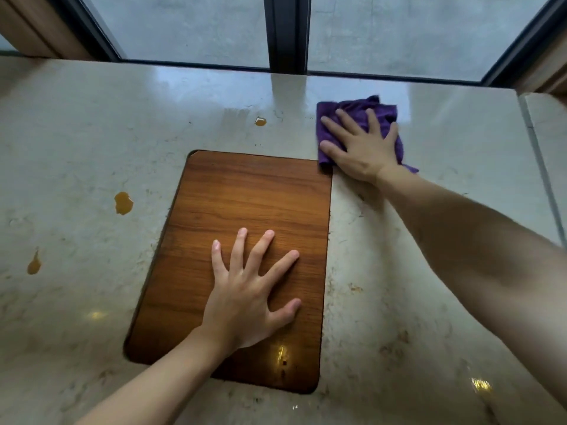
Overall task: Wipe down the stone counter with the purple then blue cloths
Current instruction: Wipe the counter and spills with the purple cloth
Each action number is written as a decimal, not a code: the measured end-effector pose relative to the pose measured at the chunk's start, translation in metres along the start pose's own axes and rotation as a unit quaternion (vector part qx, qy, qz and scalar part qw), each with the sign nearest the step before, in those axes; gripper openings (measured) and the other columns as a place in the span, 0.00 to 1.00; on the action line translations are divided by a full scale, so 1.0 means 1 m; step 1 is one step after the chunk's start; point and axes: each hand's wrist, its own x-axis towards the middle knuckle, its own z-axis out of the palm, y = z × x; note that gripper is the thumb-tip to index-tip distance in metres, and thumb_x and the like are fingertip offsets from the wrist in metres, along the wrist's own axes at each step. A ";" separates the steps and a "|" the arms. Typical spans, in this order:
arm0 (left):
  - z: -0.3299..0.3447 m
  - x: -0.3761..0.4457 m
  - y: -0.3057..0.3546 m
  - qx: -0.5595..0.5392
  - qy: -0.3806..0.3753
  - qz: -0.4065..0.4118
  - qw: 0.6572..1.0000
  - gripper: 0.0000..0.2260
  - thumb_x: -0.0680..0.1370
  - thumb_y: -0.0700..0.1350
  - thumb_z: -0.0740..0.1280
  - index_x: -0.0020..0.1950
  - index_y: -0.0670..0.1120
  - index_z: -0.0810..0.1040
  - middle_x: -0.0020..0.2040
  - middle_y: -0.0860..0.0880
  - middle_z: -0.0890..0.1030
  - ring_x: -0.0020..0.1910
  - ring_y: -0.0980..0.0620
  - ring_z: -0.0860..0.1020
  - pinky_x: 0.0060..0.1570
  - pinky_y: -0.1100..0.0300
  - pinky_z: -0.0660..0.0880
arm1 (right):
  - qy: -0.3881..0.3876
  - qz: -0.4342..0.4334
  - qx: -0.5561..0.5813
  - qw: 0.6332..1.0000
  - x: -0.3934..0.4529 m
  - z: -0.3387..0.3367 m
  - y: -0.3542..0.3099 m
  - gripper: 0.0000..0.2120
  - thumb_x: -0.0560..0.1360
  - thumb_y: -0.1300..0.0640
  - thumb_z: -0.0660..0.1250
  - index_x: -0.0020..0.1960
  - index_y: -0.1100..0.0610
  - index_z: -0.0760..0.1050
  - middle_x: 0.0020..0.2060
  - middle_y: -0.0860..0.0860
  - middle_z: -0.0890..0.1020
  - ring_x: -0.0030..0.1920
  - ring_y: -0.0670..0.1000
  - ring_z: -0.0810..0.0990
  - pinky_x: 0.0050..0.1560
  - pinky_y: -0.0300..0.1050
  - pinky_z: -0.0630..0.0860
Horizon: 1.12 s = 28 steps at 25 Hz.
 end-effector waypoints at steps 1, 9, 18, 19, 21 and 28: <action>-0.001 0.000 0.000 -0.001 -0.003 -0.002 1.000 0.33 0.75 0.73 0.53 0.77 0.63 0.60 0.80 0.46 0.59 0.78 0.35 0.54 0.70 0.25 0.48 | 0.002 -0.004 0.001 1.000 -0.023 0.004 -0.007 0.30 0.74 0.25 0.39 0.75 0.28 0.43 0.79 0.38 0.46 0.79 0.59 0.39 0.70 0.74 0.36; -0.016 -0.028 0.005 -0.032 0.006 -0.045 0.998 0.31 0.76 0.68 0.50 0.74 0.54 0.64 0.77 0.46 0.64 0.77 0.41 0.59 0.71 0.30 0.56 | 0.040 0.026 -0.038 0.998 -0.285 0.060 -0.087 0.28 0.77 0.31 0.39 0.76 0.31 0.48 0.79 0.39 0.51 0.79 0.60 0.46 0.71 0.74 0.45; -0.028 -0.135 -0.040 -0.040 -0.039 -0.028 0.998 0.29 0.79 0.65 0.52 0.77 0.54 0.59 0.79 0.47 0.61 0.79 0.45 0.54 0.75 0.34 0.47 | 0.025 0.135 0.019 0.990 -0.483 0.109 -0.194 0.26 0.79 0.35 0.45 0.77 0.32 0.51 0.79 0.40 0.56 0.78 0.57 0.52 0.74 0.67 0.45; -0.028 -0.137 -0.042 -0.038 -0.040 -0.026 0.998 0.29 0.79 0.65 0.52 0.77 0.54 0.59 0.79 0.47 0.61 0.79 0.45 0.54 0.75 0.35 0.46 | 0.024 0.134 0.028 0.990 -0.500 0.114 -0.207 0.25 0.79 0.36 0.48 0.77 0.34 0.55 0.78 0.42 0.60 0.77 0.58 0.55 0.74 0.67 0.49; -0.029 -0.137 -0.047 -0.047 -0.037 -0.028 0.998 0.29 0.79 0.64 0.53 0.77 0.54 0.59 0.79 0.46 0.61 0.79 0.45 0.53 0.75 0.35 0.45 | 0.033 0.122 0.039 0.991 -0.536 0.131 -0.233 0.26 0.79 0.37 0.52 0.76 0.35 0.58 0.77 0.43 0.63 0.76 0.59 0.60 0.72 0.67 0.55; -0.030 -0.118 -0.070 -0.063 -0.038 -0.018 0.997 0.28 0.80 0.62 0.55 0.77 0.53 0.59 0.79 0.46 0.60 0.79 0.45 0.52 0.75 0.34 0.44 | 0.035 0.053 -0.044 0.997 -0.503 0.134 -0.236 0.36 0.71 0.26 0.56 0.76 0.34 0.56 0.79 0.49 0.57 0.73 0.68 0.61 0.64 0.71 0.59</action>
